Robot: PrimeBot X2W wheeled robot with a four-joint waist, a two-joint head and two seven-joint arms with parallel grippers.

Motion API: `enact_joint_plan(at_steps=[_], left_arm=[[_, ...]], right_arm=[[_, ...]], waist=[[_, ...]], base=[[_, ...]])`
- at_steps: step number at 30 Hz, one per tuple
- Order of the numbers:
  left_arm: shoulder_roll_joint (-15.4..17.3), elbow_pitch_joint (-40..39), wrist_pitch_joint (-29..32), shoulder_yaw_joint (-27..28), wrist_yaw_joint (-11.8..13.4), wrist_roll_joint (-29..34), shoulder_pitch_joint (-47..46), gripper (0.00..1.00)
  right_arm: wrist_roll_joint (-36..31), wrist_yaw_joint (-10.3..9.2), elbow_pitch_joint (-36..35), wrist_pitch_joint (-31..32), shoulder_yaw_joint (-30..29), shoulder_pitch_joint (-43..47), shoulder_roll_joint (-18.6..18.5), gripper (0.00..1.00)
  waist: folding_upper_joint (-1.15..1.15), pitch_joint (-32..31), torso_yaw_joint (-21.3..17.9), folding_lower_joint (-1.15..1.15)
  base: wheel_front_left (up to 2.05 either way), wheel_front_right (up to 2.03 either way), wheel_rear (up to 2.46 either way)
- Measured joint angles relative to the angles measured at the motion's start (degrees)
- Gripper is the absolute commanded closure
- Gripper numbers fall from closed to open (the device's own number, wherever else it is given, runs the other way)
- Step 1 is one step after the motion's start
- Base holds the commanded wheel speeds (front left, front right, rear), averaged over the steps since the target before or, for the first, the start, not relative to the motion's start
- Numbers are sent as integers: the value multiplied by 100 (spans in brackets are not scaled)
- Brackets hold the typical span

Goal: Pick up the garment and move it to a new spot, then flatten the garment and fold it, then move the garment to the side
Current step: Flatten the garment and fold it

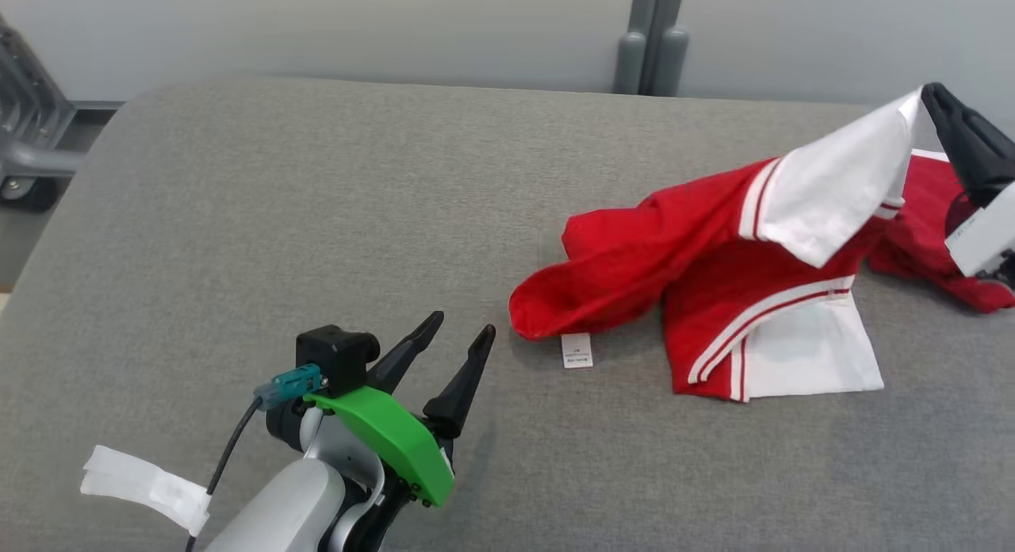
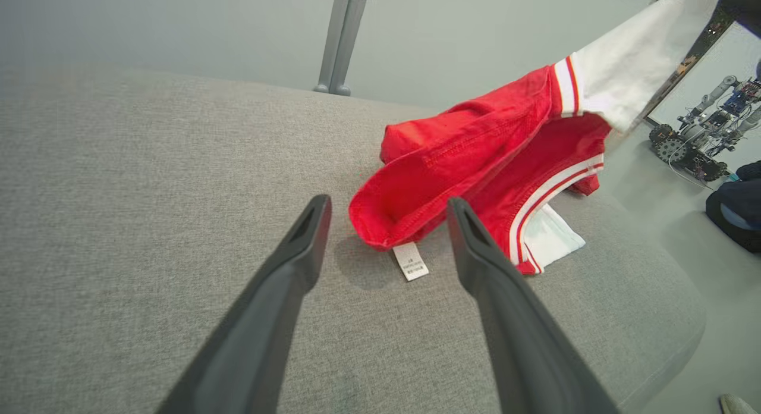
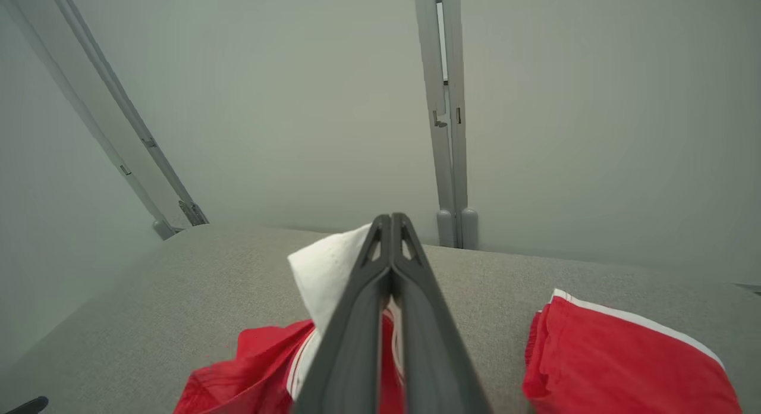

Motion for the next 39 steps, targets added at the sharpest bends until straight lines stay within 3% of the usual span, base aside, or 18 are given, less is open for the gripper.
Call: enact_joint_plan(at_steps=[5, 14, 22, 39], left_arm=[[-71, -9, 68, -67, -2, 0, 3, 0], [-227, 214, 292, -549, -333, -57, 23, 0], [-443, 342, 245, -829, -532, 160, -172, 0], [-476, 1124, 23, -965, -589, 521, -637, 0]], right_arm=[[237, -44, 89, -141, -164, 630, -65, 100], [349, -49, 157, -582, -359, 1262, -13, 100], [334, -49, -38, -818, -412, 1417, 13, 100], [196, -51, -381, -967, -307, 1428, 54, 100]], waist=[[0, 40, -383, 0], [0, 317, -829, 0], [0, 644, -947, 0], [0, 873, -1082, 0]], base=[[0, 0, 0], [0, 0, 0], [0, 0, 0], [0, 0, 0]])
